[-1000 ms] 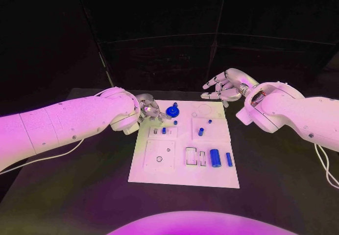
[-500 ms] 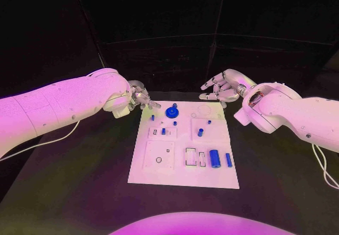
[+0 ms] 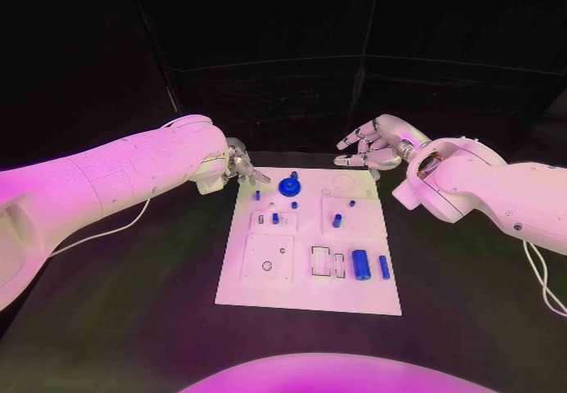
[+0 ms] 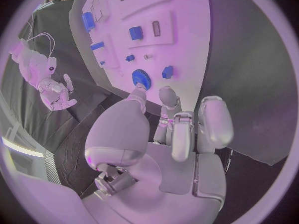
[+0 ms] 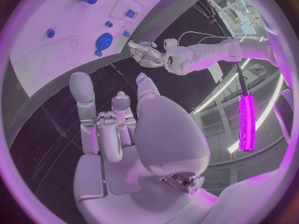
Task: Assemble the parts on the task board
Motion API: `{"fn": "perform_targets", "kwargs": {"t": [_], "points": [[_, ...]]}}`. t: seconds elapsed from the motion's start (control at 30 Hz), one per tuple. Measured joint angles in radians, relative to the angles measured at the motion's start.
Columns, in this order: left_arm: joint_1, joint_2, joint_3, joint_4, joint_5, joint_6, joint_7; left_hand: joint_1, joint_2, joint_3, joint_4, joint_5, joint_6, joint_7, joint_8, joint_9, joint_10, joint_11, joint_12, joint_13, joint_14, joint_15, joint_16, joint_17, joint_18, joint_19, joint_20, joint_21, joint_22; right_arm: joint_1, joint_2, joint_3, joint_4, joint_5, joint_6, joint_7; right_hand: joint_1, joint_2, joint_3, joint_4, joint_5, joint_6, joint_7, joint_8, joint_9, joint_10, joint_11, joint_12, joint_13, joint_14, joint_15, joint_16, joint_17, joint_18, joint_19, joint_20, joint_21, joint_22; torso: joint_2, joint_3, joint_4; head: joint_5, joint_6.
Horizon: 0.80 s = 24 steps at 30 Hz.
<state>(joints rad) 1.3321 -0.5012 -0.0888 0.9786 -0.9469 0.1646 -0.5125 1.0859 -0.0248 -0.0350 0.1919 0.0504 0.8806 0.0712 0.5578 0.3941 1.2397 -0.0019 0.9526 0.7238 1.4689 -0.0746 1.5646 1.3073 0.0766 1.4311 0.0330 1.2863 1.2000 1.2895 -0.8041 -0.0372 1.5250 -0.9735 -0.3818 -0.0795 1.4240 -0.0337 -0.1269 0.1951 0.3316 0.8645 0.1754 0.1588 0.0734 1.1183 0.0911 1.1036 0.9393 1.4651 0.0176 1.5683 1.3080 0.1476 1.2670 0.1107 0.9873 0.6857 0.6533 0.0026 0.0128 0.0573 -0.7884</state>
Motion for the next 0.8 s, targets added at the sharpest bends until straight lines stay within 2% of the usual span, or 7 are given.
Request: {"fn": "perform_targets", "kwargs": {"t": [0.4,0.8], "points": [[-0.010,0.043,-0.002,-0.061,-0.023,0.033,0.000,0.000,0.000,-0.026,0.009,0.000,0.008,0.000,-0.004,-0.005,0.000,0.000,0.000,0.003,0.000,0.000,0.000,0.000,0.000,0.000,0.000,0.000,0.008,0.000,0.005,0.000,-0.002,0.000,0.000,0.000,0.004,0.004,0.000,0.000,0.000,0.000,0.000,0.000,0.000,0.000,0.000,0.000,0.000,0.000,0.000,0.000,0.000,0.000,0.000,0.000,0.000,0.000,0.000,0.0000,0.0000,0.002,-0.002],[-0.016,0.061,-0.002,-0.103,-0.036,0.064,-0.001,0.022,0.005,-0.038,0.003,0.000,0.022,0.000,-0.004,-0.008,-0.004,-0.004,0.004,0.005,0.000,0.000,0.000,0.000,0.000,0.000,0.000,0.000,0.012,0.000,0.008,0.000,-0.004,0.000,0.000,0.001,0.004,0.004,0.000,0.000,0.000,0.000,0.000,0.000,0.000,0.000,0.000,0.000,0.000,0.000,0.000,0.000,0.000,0.000,0.000,0.000,0.000,0.000,-0.001,0.0001,0.0000,0.004,-0.004]]}}
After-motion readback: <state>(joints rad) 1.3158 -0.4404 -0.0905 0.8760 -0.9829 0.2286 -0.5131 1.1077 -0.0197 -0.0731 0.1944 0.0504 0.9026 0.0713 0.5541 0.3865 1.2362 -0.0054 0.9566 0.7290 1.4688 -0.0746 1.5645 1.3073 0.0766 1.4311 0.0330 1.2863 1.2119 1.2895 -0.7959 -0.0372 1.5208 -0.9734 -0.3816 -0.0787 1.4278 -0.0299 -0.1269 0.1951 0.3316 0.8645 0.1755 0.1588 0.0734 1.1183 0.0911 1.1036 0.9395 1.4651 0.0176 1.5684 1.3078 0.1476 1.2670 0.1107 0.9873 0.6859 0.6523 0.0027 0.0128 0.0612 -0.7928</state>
